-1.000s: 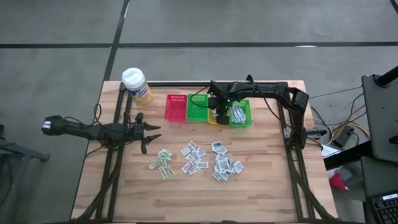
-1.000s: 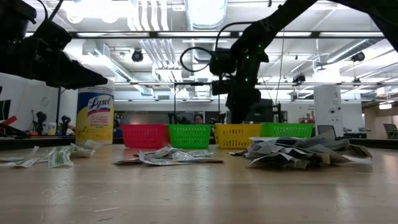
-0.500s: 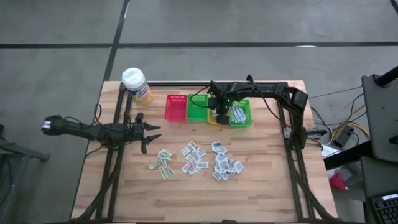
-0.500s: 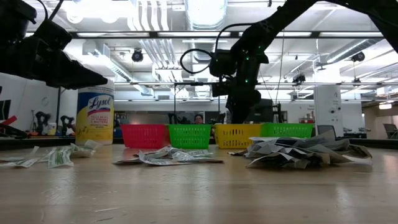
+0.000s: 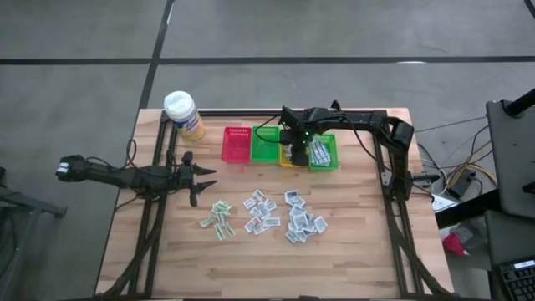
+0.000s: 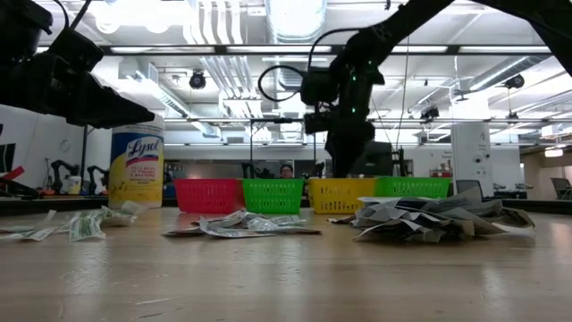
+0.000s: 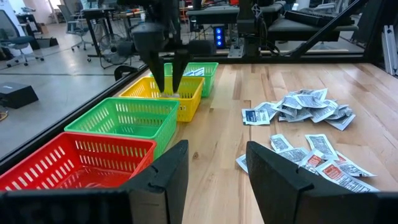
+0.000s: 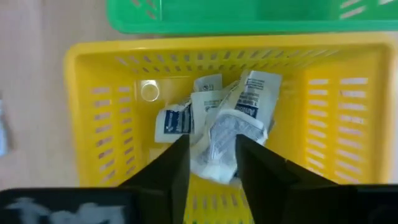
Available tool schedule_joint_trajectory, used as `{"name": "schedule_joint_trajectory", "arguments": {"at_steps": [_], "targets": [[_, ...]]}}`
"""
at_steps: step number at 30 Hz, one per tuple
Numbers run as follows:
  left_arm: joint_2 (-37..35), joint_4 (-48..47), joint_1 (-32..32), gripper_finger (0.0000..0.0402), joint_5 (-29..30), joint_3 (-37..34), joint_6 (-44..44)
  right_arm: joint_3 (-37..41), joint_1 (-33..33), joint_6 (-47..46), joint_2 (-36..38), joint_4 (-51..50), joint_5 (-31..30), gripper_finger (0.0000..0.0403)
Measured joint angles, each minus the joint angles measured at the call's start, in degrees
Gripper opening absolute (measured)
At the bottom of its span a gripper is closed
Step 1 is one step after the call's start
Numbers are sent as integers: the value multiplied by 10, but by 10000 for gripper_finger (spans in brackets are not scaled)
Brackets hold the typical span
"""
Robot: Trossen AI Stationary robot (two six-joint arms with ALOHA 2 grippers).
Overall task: Pick & Place First Aid Supplies
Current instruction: Adjust the blue alcohol pad on the table
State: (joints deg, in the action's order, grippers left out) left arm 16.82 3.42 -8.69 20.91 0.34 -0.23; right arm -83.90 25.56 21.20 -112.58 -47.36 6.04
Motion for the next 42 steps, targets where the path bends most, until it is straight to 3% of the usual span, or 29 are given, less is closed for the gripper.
{"name": "schedule_joint_trajectory", "arguments": {"at_steps": [5, 14, 28, 42], "targets": [[0, 0, 0, 158, 0, 0, 0, -59, -3, -28, 13, -101, 6, 161], [0, 0, 0, 158, 0, 0, 0, -77, -51, -36, 69, -160, 134, 176], [2, 0, 0, 158, 0, 0, 0, -61, -199, -92, 89, -226, 135, 173], [5, 0, 0, 158, 0, 0, 1, 62, -309, -242, 90, -229, 135, 178]]}}
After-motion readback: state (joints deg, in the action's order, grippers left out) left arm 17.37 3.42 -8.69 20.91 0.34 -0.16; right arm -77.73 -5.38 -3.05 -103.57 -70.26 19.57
